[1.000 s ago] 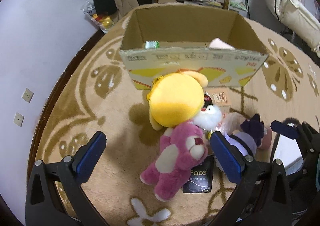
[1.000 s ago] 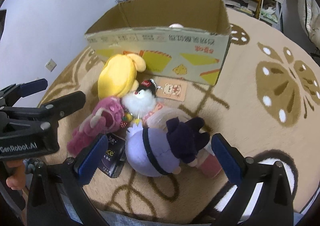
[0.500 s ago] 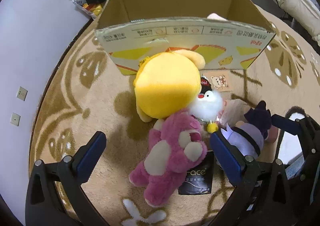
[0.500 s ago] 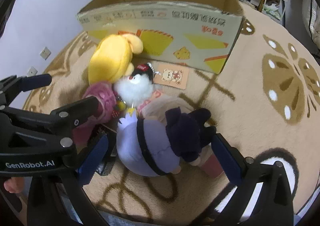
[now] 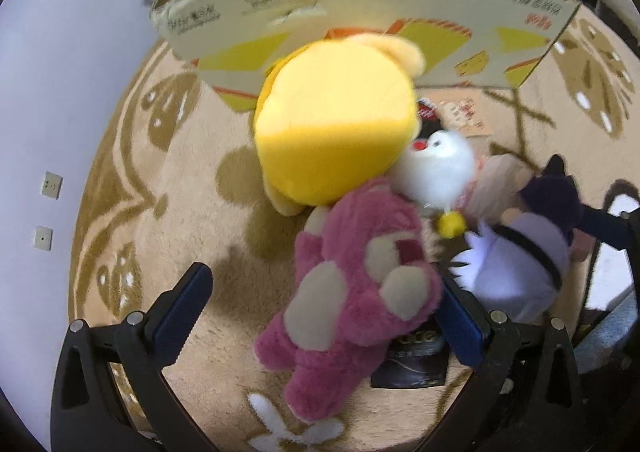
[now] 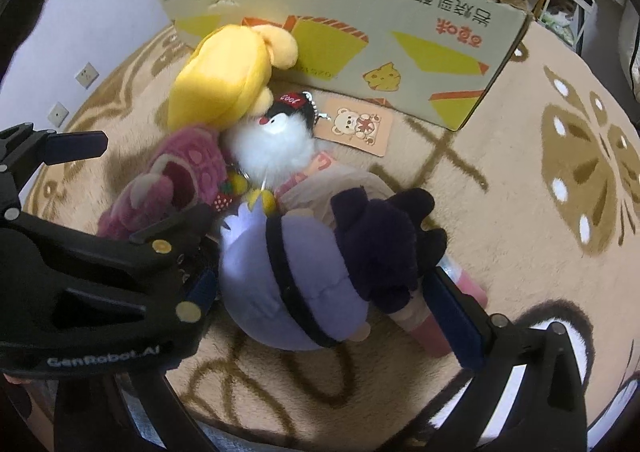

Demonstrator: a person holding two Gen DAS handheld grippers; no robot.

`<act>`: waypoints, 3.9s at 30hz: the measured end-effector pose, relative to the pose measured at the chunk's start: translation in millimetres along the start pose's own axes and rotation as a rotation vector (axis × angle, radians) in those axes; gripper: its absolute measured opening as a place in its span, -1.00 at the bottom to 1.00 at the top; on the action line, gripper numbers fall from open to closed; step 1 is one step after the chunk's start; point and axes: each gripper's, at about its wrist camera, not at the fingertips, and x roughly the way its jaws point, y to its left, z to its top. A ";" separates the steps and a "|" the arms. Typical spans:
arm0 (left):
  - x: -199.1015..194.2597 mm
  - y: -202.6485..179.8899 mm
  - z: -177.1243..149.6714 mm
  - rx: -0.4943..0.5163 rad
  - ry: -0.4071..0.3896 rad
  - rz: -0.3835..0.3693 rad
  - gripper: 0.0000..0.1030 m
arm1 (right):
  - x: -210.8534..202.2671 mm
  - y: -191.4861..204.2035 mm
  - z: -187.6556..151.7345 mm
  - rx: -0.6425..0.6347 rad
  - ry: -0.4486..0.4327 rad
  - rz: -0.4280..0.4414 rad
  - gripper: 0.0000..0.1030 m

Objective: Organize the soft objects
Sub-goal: 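Grasp the pink bear plush with the left tool while the right tool grasps the lavender plush, then lift the pink bear with the left tool while the right tool lifts the lavender plush over the box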

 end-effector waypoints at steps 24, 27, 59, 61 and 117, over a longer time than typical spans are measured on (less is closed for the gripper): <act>13.6 21.8 -9.1 -0.059 0.042 -0.172 0.00 | 17.9 21.4 -1.0 -0.077 -0.033 -0.063 0.71; 10.9 28.8 -10.1 -0.059 0.036 -0.153 -0.01 | 15.2 19.7 -1.1 -0.067 -0.048 -0.060 0.69; -13.5 50.2 -15.9 -0.177 0.022 -0.195 -0.24 | -37.1 -10.3 3.6 0.024 -0.185 -0.002 0.69; -13.1 49.6 -17.2 -0.171 0.028 -0.192 -0.24 | -38.2 -10.1 3.6 0.026 -0.188 -0.001 0.69; -105.5 79.1 78.9 -0.155 -0.574 -0.042 -0.23 | -96.9 -41.0 82.1 0.042 -0.589 -0.017 0.69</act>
